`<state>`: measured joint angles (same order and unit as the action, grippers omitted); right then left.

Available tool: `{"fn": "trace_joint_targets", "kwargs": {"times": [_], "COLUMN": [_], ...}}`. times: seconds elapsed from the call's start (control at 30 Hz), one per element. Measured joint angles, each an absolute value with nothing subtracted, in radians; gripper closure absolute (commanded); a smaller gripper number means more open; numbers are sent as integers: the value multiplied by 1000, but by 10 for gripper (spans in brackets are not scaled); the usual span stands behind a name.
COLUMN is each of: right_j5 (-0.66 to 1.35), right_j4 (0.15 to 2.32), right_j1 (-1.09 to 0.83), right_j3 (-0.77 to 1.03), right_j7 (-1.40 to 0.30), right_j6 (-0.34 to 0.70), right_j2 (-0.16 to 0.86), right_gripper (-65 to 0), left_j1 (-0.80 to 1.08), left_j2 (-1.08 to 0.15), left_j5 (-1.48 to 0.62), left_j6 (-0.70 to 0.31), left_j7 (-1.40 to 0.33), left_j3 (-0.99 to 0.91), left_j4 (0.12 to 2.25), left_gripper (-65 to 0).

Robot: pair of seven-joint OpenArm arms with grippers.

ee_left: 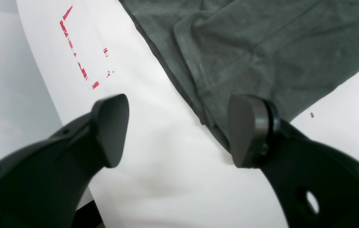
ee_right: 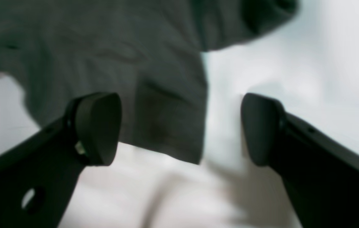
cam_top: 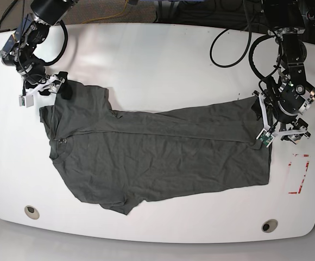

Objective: Layout the t-shirt on the table in an organized manner, then fold the t-shirt properly
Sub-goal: 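Release and regrasp the shirt's side edge with the right gripper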

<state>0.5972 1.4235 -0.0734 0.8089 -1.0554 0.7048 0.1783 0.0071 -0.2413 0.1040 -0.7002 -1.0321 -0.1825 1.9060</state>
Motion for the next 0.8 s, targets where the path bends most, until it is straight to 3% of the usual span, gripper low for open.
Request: {"fn": "trace_joint_targets", "kwargs": {"times": [0.8], "right_j5": [678], "right_j4": [1478], "right_j1": [-135], "right_j3": [707], "right_j7": [-1055], "right_j6": [707], "right_j2": [159], "right_gripper": [-544], "left_j1": [22], "left_j2": [-242], "left_j5": [104], "left_j6": [-700], "left_j7": [-1032], "left_j3": [-183], "left_j4": [1905], "left_gripper": [-457]}}
